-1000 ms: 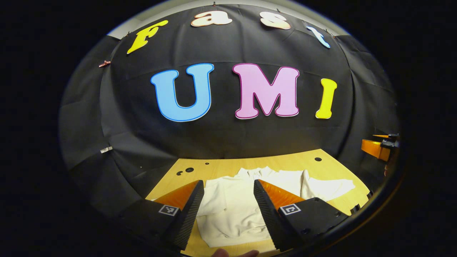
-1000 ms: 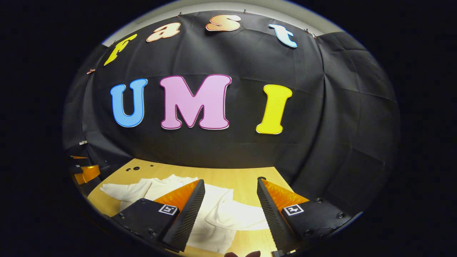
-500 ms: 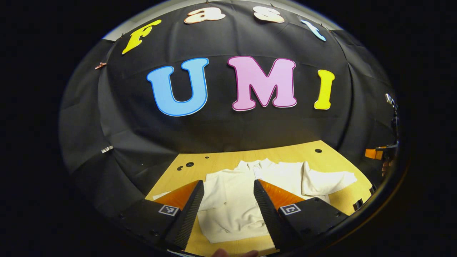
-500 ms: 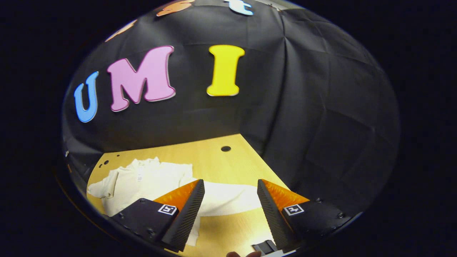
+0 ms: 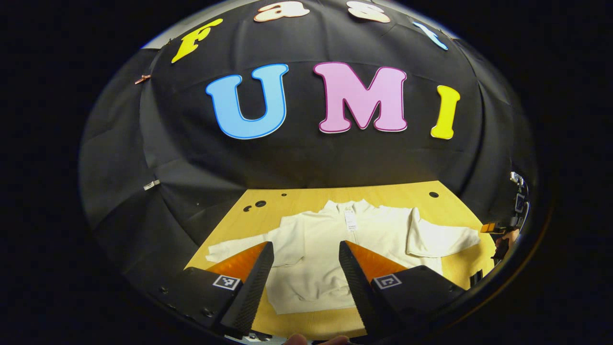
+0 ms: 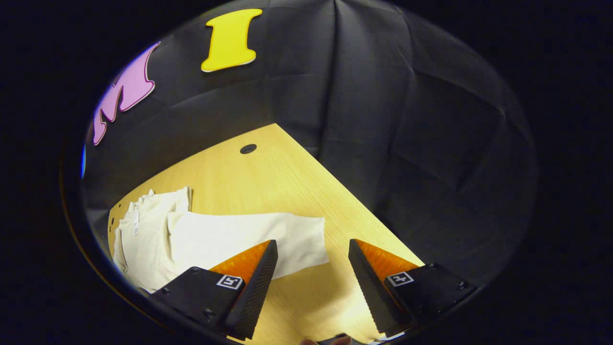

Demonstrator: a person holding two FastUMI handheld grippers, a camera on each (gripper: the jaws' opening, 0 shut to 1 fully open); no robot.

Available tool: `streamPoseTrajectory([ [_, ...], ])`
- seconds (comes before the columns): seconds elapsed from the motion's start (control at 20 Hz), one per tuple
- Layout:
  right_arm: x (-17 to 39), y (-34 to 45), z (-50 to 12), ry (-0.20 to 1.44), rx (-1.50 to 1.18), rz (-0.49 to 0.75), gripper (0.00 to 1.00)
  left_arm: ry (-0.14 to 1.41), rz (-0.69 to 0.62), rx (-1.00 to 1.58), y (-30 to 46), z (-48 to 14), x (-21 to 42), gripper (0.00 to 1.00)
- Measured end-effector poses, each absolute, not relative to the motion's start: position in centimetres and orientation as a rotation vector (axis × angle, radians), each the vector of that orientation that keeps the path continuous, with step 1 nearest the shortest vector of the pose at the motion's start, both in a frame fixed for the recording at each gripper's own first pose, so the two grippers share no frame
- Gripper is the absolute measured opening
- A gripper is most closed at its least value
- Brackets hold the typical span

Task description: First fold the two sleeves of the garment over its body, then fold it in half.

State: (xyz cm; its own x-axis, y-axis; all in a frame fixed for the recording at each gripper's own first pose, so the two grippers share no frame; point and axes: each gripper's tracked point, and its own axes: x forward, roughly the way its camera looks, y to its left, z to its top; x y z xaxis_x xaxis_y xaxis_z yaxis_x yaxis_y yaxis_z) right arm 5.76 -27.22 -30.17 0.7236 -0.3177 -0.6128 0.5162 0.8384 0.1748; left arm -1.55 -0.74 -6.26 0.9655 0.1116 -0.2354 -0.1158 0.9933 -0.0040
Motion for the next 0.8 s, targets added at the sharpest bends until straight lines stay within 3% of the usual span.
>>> streamPoseTrajectory([
  [0.35, 8.8, -27.8, -35.7, 0.752, 0.355, -0.423, 0.92, 0.288, 0.179, -0.056, -1.4, -7.5, -2.6, 0.86],
  [0.6, 10.1, -27.6, -35.5, 0.72, 0.346, -0.437, 0.93, 0.297, 0.187, -0.043, -2.2, -7.8, -3.0, 0.85],
  [0.65, 10.2, -27.1, -35.7, 0.729, 0.346, -0.422, 0.8, 0.3, 0.187, -0.045, -2.3, -7.9, -3.1, 0.86],
  [0.75, 10.6, -26.2, -35.7, 0.719, 0.33, -0.387, 0.71, 0.303, 0.189, -0.043, -2.0, -8.1, -3.2, 0.85],
  [0.8, 10.9, -25.7, -35.3, 0.703, 0.327, -0.369, 0.43, 0.304, 0.192, -0.042, -1.8, -8.0, -3.2, 0.86],
])
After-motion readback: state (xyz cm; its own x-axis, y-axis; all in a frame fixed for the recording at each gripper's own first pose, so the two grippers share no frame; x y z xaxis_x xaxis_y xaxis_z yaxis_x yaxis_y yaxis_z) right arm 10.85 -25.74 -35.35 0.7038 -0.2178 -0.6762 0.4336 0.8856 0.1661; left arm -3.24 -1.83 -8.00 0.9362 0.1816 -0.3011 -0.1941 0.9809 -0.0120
